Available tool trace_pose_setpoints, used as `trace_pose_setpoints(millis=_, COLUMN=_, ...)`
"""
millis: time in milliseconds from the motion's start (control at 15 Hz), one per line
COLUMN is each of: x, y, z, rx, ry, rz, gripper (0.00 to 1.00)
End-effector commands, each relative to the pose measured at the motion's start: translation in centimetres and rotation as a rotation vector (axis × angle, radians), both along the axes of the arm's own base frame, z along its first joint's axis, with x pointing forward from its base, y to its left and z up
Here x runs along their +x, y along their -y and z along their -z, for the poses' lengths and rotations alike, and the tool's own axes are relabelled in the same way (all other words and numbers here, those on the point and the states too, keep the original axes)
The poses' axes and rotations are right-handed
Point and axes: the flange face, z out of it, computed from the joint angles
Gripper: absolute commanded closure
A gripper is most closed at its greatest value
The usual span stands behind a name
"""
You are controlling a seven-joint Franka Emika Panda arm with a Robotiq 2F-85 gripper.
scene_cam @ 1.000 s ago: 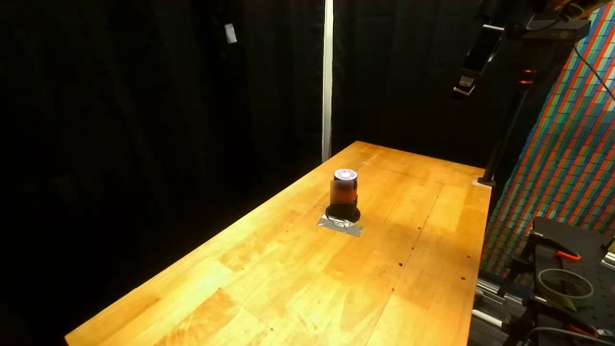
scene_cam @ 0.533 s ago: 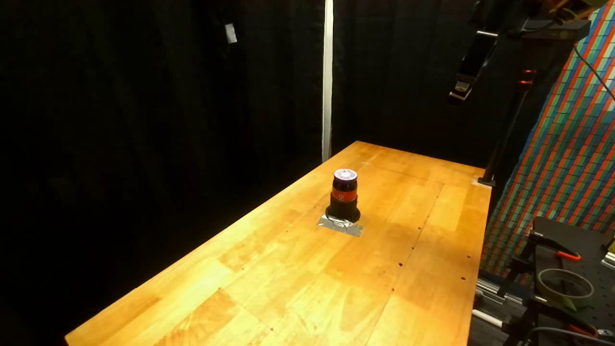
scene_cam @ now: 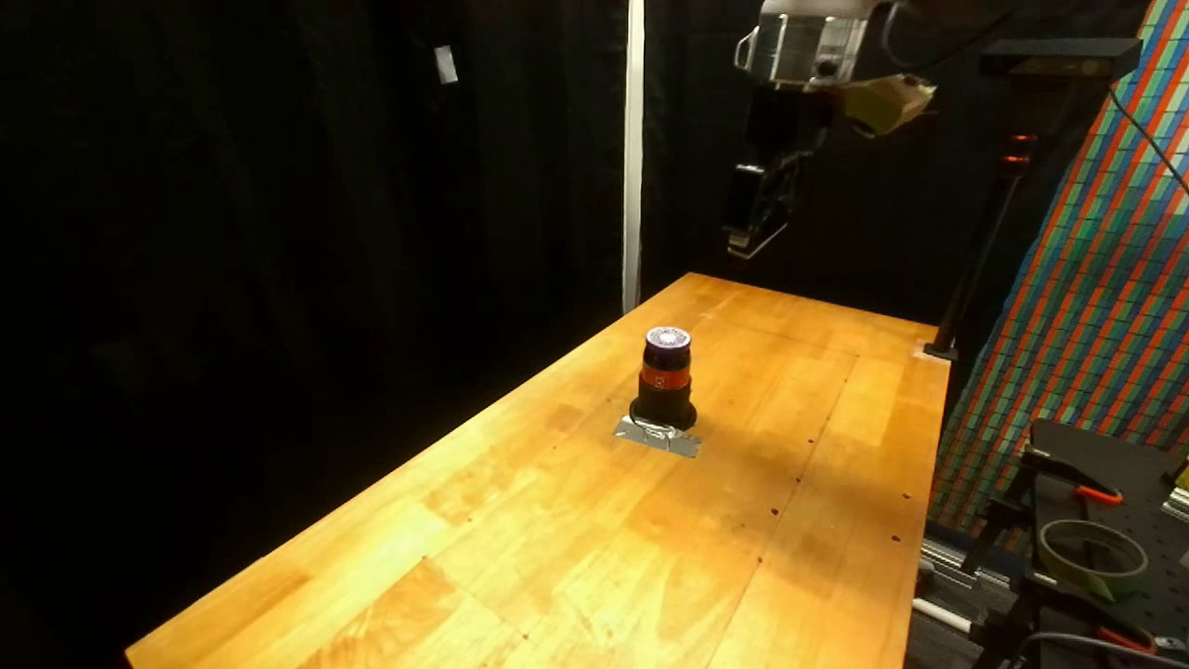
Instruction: Put a rubber band around the cup
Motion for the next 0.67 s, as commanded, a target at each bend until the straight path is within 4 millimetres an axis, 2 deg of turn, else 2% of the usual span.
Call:
trace_pose_setpoints(millis=0, x=6.0, y=0.1, z=3.4, rx=0.002, ry=0.008, rz=0.023, gripper=0.00)
trace_pose_setpoints(millis=200, x=9.0, y=1.4, z=7.0, rx=0.010, ry=-0.010, rz=0.037, gripper=0.00)
trace_pose_setpoints(millis=600, x=12.7, y=3.0, z=11.5, rx=0.046, ry=0.027, rz=0.089, gripper=0.00)
